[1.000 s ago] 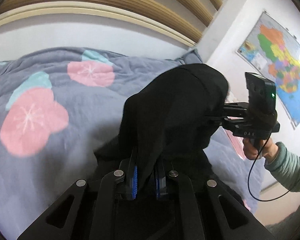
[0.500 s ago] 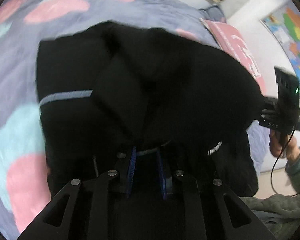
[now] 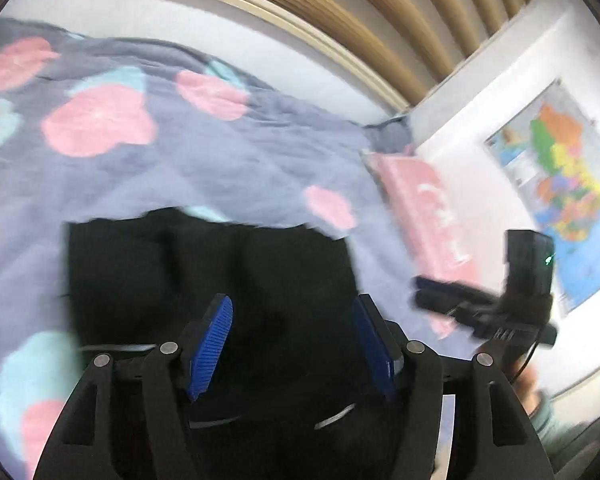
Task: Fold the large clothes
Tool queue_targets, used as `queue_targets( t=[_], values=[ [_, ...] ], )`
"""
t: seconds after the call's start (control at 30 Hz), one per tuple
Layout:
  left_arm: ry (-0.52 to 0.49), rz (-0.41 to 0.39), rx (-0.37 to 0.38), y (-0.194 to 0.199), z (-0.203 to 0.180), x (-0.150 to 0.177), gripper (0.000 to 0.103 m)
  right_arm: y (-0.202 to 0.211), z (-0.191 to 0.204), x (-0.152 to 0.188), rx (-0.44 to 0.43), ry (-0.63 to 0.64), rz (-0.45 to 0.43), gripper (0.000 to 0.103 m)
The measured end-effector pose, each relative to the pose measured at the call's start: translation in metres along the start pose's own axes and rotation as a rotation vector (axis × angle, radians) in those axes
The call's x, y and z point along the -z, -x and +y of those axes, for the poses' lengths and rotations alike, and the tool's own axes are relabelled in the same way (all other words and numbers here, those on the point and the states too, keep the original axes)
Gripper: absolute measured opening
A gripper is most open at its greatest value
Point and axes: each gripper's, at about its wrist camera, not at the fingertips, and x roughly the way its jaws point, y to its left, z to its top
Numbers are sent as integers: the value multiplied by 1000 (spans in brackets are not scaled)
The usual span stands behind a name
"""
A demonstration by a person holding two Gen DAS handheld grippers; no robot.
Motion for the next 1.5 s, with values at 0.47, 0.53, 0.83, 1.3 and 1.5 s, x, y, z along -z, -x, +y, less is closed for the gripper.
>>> queue_targets(
  t=[0.47, 0.53, 0.83, 1.3, 1.5],
  values=[
    [184, 281, -186, -131, 68, 90, 61, -161, -14, 104, 115, -34, 273, 73],
    [133, 282, -207, -130, 59, 91, 61, -160, -12, 102, 124, -35, 269, 73],
    [110, 230, -111, -82, 30, 94, 61, -118, -7, 111, 87, -55, 225, 73],
    [74, 229, -229, -34, 8, 135, 61, -54, -7, 154, 133, -102, 198, 73],
    [115, 191, -279, 30, 24, 174, 61, 5, -54, 187, 147, -238, 156, 73]
  ],
)
